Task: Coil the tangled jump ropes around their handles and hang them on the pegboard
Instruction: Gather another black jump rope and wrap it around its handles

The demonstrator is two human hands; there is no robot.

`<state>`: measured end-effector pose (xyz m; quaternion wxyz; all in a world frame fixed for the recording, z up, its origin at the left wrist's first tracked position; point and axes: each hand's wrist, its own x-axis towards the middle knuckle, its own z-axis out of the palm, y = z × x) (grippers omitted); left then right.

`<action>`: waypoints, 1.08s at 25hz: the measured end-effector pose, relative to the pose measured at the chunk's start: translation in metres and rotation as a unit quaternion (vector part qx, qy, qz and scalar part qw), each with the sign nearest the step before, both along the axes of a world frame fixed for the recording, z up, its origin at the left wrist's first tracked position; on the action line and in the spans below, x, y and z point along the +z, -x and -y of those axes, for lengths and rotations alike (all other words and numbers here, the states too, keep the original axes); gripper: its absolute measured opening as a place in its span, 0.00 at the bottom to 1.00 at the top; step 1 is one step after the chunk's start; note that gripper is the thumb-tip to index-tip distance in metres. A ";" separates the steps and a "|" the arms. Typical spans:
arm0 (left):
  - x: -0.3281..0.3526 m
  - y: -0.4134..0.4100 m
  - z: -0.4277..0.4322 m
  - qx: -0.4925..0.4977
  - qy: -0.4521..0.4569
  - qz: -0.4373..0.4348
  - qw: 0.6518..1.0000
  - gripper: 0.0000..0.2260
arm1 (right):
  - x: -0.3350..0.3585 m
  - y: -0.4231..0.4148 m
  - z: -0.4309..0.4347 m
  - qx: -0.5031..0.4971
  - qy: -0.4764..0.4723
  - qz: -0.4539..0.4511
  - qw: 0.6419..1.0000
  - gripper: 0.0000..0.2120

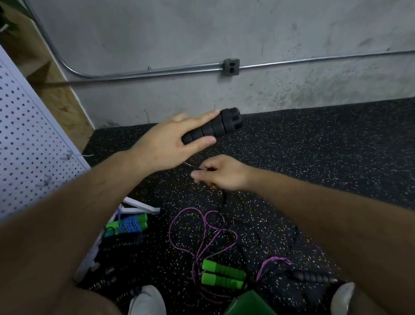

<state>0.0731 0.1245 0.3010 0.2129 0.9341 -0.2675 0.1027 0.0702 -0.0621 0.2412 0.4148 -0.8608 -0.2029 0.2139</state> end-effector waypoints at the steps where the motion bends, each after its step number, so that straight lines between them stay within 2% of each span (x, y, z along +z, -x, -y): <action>1: -0.002 0.002 -0.004 -0.002 -0.012 0.000 1.000 0.28 | 0.007 -0.001 0.015 0.005 0.012 -0.001 1.000 0.15; 7: -0.007 0.005 -0.015 -0.028 -0.127 -0.005 0.991 0.27 | 0.045 0.002 0.079 0.014 0.104 0.021 0.994 0.08; 9: -0.010 0.005 -0.012 -0.048 -0.184 0.035 0.981 0.27 | 0.056 0.002 0.087 -0.024 0.074 0.045 0.996 0.08; 11: -0.011 0.004 -0.006 -0.058 -0.211 0.075 0.973 0.28 | 0.061 0.003 0.089 -0.071 0.030 0.060 0.995 0.12; 15: -0.011 0.004 0.010 -0.057 -0.229 0.122 0.964 0.30 | 0.059 0.013 0.089 -0.110 0.063 0.126 0.984 0.23; 19: -0.020 0.005 0.023 -0.035 -0.253 0.119 0.959 0.33 | 0.055 0.017 0.092 -0.129 0.118 0.212 0.961 0.16; 22: -0.024 0.005 0.033 -0.018 -0.245 0.121 0.962 0.40 | 0.056 0.023 0.091 -0.098 0.201 0.353 0.909 0.12; 24: -0.024 0.003 0.037 0.003 -0.225 0.117 0.967 0.42 | 0.060 0.025 0.093 -0.059 0.216 0.411 0.884 0.10; 27: -0.025 0.001 0.034 -0.001 -0.193 0.137 0.972 0.37 | 0.068 0.025 0.105 -0.007 0.167 0.391 0.905 0.12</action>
